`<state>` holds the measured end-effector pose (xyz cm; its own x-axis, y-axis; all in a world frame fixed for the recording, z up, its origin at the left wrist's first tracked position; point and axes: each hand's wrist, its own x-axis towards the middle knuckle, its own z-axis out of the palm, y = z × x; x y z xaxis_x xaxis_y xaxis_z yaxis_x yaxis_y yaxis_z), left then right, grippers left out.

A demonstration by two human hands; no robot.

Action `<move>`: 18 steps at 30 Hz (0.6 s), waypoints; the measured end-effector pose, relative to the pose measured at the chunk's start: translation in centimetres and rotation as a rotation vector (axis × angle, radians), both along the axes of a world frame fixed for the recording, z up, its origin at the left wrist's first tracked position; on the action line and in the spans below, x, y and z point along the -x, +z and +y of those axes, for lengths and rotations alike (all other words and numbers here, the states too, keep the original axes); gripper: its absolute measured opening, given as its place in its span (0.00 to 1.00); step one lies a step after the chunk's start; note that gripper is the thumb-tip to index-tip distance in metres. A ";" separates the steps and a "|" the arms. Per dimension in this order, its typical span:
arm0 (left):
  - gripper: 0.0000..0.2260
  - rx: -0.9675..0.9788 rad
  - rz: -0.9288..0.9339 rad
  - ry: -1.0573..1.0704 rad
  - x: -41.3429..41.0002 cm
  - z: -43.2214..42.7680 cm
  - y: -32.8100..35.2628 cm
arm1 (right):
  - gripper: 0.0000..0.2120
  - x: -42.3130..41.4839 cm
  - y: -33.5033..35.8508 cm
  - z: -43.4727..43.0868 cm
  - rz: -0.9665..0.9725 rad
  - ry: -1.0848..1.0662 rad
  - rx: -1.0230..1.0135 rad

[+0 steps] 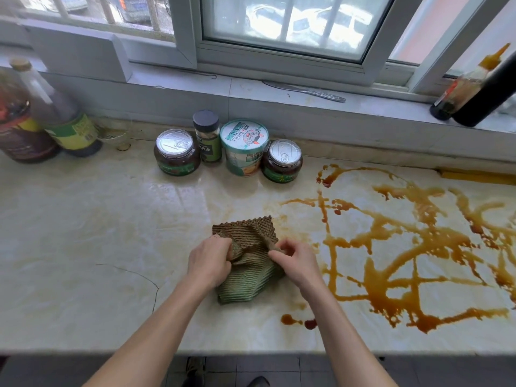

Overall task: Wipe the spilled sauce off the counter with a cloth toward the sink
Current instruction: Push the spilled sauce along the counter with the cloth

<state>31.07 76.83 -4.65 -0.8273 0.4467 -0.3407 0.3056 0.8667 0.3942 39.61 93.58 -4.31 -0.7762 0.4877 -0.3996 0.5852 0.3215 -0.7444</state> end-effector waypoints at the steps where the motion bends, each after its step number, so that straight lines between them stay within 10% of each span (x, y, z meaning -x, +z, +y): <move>1: 0.09 -0.024 -0.081 -0.026 0.4 -0.2 0.5 | 0.05 -0.6 0.2 0.5 0.012 -0.005 0.029; 5: 0.08 -0.118 -0.212 -0.098 1.4 -1.1 1.7 | 0.16 -2.8 -1.2 1.1 -0.127 -0.025 -0.420; 10: 0.06 -0.306 -0.086 0.078 1.3 -2.2 1.7 | 0.34 -0.4 -3.5 -2.5 0.315 0.493 -0.697; 18: 0.04 -0.345 0.076 0.292 1.6 -5.1 -0.1 | 0.25 1.9 -7.3 -3.2 0.283 1.103 -0.906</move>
